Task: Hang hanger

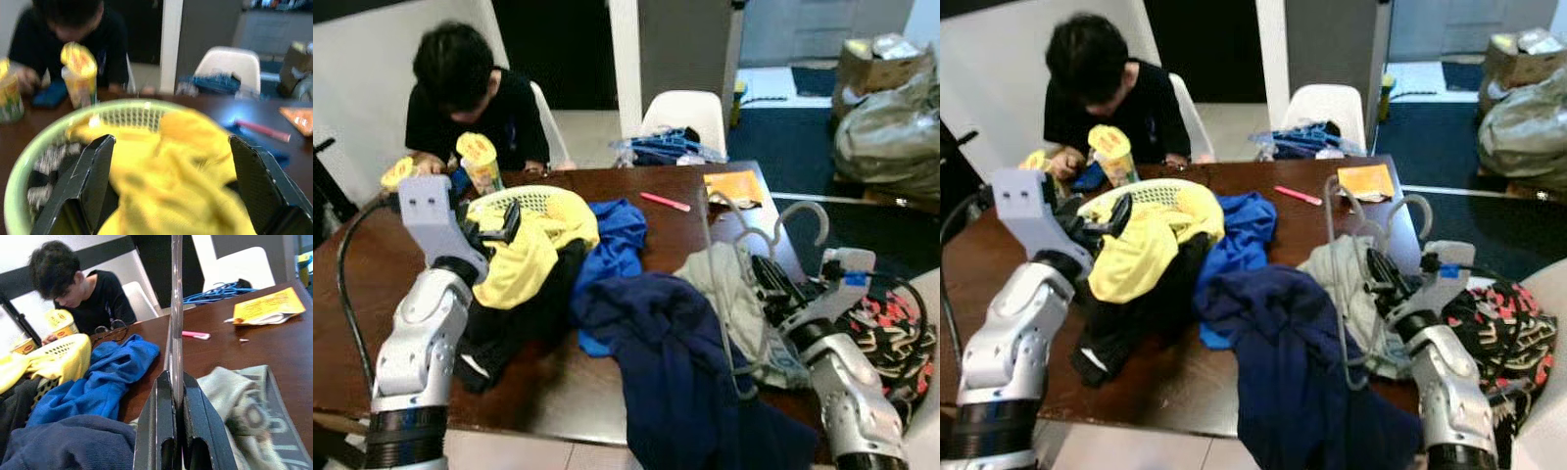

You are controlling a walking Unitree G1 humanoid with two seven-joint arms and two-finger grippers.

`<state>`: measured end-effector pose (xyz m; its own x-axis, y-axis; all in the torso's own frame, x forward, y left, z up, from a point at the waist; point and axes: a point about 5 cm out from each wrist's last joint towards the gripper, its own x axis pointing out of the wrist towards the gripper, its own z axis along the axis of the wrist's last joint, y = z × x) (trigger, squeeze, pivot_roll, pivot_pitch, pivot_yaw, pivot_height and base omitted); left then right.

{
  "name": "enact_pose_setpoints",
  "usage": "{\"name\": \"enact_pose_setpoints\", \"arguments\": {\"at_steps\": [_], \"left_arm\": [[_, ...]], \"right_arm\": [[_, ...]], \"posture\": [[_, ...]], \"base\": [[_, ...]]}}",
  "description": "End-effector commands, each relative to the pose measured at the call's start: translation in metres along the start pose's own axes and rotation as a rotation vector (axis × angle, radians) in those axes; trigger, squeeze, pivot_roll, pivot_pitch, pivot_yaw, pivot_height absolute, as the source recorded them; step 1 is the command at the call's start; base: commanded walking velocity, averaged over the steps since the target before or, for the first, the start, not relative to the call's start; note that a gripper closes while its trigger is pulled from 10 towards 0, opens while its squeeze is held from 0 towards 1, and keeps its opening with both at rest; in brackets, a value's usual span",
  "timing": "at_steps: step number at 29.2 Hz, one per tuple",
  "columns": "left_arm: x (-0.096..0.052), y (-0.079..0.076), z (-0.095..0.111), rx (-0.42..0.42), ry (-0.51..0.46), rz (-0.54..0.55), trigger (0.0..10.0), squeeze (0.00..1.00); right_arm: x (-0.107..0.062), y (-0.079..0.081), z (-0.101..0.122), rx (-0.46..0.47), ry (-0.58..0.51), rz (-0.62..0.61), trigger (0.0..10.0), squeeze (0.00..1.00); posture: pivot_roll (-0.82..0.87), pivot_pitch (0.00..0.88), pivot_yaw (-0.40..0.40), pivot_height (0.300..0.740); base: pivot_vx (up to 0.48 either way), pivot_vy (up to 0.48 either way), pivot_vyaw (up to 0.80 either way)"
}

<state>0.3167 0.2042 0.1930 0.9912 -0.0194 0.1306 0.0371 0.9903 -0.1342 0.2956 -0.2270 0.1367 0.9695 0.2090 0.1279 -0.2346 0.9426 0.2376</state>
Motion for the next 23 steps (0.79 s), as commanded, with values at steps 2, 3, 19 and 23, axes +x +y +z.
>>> {"name": "enact_pose_setpoints", "arguments": {"at_steps": [2,3,19,23], "left_arm": [[-0.003,-0.001,-0.015,0.016,0.118,-0.027,10.0,0.0],[-0.006,-0.001,-0.022,0.04,0.163,-0.009,10.0,0.0],[0.004,-0.014,-0.025,0.25,0.129,-0.059,10.0,0.0],[0.008,-0.017,-0.025,0.279,0.126,-0.081,10.0,0.0]], "right_arm": [[-0.005,0.0,-0.01,0.011,0.042,-0.001,10.0,0.0],[-0.006,0.0,-0.01,0.009,0.044,-0.003,10.0,0.0],[-0.009,-0.002,-0.011,-0.002,0.057,-0.003,10.0,0.0],[-0.009,-0.001,-0.01,-0.005,0.055,-0.005,10.0,0.0]], "posture": [[-0.04,0.0,0.106,0.74],[-0.03,0.0,0.104,0.74],[-0.05,0.0,0.094,0.74],[-0.05,0.0,0.093,0.74]], "base": [[0.0,0.0,0.0],[0.0,0.0,0.0],[0.0,0.0,0.0],[0.0,0.0,0.0]]}}
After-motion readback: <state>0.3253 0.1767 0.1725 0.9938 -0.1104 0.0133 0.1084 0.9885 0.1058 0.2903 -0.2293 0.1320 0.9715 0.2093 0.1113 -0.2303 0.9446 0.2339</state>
